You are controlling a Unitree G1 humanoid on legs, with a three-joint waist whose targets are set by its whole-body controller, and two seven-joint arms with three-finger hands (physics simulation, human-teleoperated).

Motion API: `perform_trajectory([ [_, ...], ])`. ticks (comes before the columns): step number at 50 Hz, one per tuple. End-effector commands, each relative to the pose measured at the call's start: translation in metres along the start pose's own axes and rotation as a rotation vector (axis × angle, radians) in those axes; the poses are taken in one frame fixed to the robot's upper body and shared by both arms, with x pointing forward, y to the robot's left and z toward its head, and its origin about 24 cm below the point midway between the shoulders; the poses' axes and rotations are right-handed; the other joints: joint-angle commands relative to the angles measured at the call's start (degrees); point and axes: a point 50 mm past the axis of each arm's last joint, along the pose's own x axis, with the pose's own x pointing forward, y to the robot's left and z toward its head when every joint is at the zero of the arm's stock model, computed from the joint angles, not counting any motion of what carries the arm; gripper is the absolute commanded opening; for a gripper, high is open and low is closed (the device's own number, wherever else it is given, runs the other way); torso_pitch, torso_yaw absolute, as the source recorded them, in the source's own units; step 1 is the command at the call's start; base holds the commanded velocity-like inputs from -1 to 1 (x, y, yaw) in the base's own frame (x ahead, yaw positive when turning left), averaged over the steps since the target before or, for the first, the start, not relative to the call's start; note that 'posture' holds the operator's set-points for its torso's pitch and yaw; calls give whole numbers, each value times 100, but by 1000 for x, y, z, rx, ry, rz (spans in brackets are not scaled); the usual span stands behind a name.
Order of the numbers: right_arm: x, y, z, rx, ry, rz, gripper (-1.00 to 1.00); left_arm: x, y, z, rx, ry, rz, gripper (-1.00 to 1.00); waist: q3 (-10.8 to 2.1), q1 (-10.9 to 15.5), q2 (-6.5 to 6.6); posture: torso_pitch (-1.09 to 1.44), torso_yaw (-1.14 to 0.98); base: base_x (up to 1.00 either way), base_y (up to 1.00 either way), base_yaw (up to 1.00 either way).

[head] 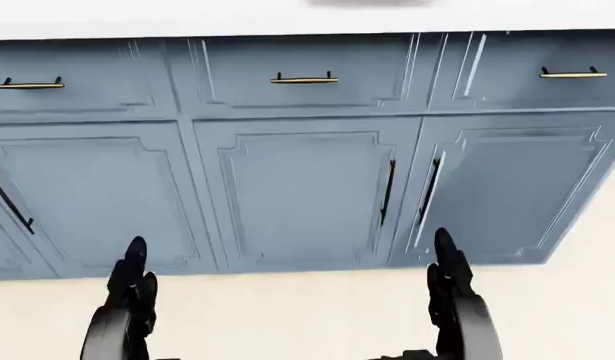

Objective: Place the broccoli and the cantaloupe on separate cutting boards.

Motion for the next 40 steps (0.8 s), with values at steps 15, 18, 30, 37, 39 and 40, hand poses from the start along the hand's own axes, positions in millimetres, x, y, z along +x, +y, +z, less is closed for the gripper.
perform_trajectory([
  [15, -15, 15, 172, -59, -456, 65, 100, -5, 0, 137, 130, -257, 19, 100, -519, 56, -8, 0, 0, 0, 0, 0],
  [18, -17, 16, 186, -66, -504, 81, 100, -6, 2, 158, 164, -281, 25, 100, -502, 51, -1, 0, 0, 0, 0, 0],
  [30, -19, 15, 223, -88, -574, 75, 100, -11, 8, 210, 228, -358, 47, 100, -313, 24, -22, 0, 0, 29, 0, 0],
  [37, -24, 16, 232, -88, -592, 88, 100, -18, 15, 219, 250, -365, 72, 100, -267, -20, 150, 0, 0, 30, 0, 0],
  [39, -23, 17, 226, -89, -593, 88, 100, -19, 15, 221, 256, -368, 79, 100, -296, -57, 426, 0, 0, 30, 0, 0],
  [40, -23, 17, 224, -85, -595, 88, 100, -20, 14, 220, 258, -366, 73, 100, -345, -38, 435, 0, 0, 30, 0, 0],
])
